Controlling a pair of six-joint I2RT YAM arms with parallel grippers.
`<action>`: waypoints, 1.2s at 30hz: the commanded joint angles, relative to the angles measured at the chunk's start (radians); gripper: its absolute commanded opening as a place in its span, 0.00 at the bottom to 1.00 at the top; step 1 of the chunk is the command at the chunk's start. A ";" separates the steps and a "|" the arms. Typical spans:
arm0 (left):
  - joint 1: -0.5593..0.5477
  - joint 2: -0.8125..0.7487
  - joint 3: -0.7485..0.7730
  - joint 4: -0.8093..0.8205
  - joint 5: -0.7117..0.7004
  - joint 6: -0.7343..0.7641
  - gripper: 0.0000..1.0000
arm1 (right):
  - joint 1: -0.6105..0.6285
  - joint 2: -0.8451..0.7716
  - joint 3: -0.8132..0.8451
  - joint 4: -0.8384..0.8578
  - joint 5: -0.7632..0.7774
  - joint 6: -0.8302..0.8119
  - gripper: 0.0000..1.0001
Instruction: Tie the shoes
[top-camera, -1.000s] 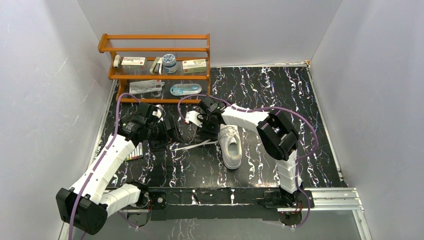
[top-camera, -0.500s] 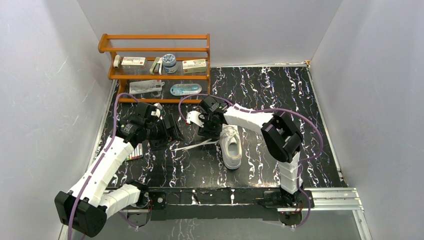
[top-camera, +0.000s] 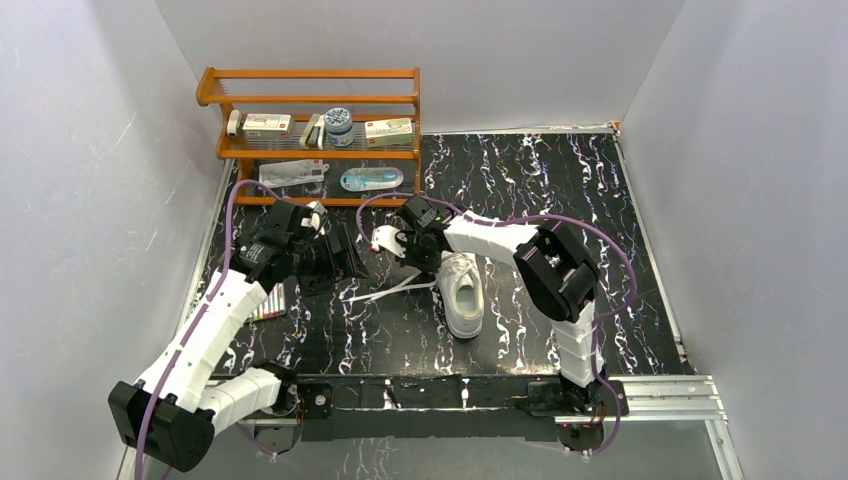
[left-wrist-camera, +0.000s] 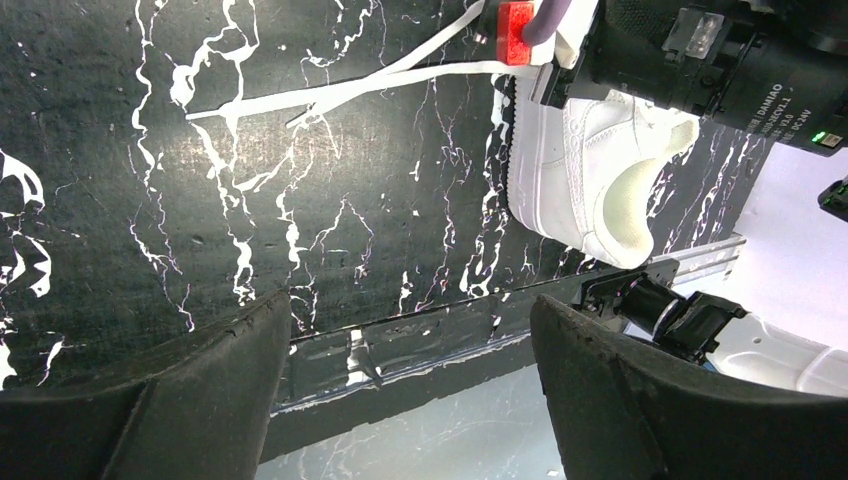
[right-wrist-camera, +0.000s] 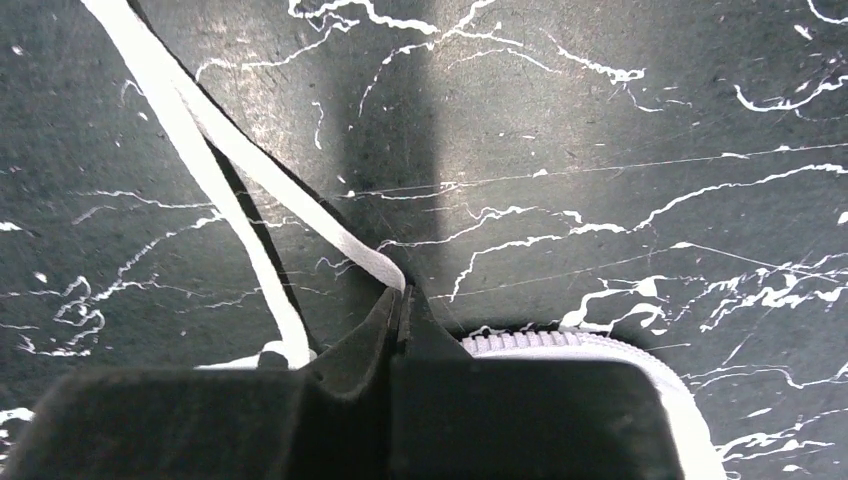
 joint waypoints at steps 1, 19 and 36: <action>0.007 -0.016 0.023 0.025 0.012 0.004 0.87 | -0.002 -0.007 0.035 0.033 -0.031 0.035 0.00; 0.003 0.223 -0.047 0.389 0.243 0.022 0.84 | -0.134 -0.428 -0.082 0.179 0.215 0.862 0.00; -0.206 0.679 0.144 0.327 -0.090 0.492 0.85 | -0.289 -0.543 -0.170 0.191 0.018 1.035 0.00</action>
